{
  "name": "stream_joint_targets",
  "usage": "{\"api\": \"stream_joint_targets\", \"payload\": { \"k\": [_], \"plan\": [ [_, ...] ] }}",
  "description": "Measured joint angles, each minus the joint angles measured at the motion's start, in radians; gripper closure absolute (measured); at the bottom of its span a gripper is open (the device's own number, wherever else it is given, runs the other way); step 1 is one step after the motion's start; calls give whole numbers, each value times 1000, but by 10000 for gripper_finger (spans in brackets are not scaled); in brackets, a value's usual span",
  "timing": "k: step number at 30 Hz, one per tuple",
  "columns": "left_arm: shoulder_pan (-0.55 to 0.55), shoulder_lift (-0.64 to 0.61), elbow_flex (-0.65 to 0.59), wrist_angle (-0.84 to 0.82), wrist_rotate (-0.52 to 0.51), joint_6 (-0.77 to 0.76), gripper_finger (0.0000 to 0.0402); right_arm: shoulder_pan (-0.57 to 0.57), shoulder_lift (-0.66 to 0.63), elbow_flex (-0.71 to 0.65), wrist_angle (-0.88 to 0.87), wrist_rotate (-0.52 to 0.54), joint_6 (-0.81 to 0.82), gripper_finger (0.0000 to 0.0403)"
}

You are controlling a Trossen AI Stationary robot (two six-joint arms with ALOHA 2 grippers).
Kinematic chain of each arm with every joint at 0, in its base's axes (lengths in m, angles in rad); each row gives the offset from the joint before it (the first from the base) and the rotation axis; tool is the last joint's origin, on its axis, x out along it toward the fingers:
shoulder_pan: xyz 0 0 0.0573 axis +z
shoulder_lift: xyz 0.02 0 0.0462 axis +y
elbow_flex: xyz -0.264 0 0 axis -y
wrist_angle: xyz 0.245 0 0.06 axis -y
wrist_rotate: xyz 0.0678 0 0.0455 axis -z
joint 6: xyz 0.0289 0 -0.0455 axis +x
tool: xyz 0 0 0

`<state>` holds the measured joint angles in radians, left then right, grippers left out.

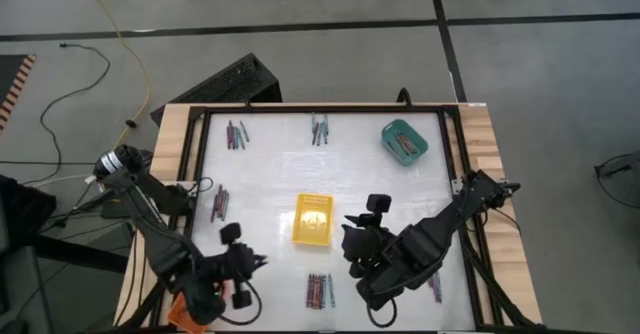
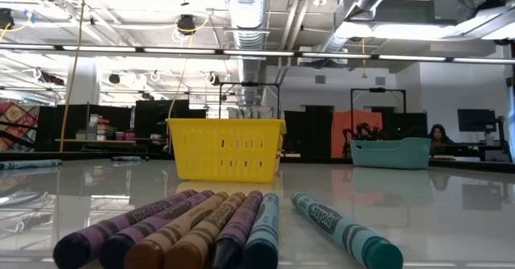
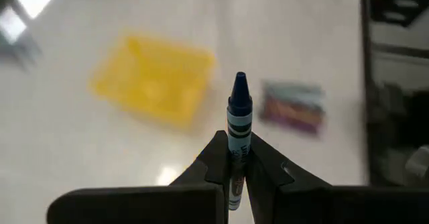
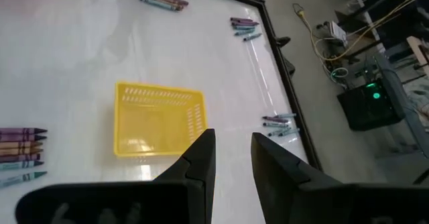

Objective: Sort crayons
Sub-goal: Put the dark blue crayon into the orange basket

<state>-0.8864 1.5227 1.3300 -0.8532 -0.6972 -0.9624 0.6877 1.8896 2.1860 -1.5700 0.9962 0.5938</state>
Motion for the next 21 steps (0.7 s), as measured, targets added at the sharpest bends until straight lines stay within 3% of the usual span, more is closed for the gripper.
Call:
{"api": "stream_joint_targets", "payload": {
  "k": [5,16,21],
  "plan": [
    [-63,13,1,-70,188,-281,389,14,0,-5,0,-1,5,300],
    [-249,149,1,-204,494,-825,388,12,1,-131,0,-11,64,300],
    [-310,215,0,-241,554,-1010,388,12,1,-157,2,-11,80,300]
  ]
}}
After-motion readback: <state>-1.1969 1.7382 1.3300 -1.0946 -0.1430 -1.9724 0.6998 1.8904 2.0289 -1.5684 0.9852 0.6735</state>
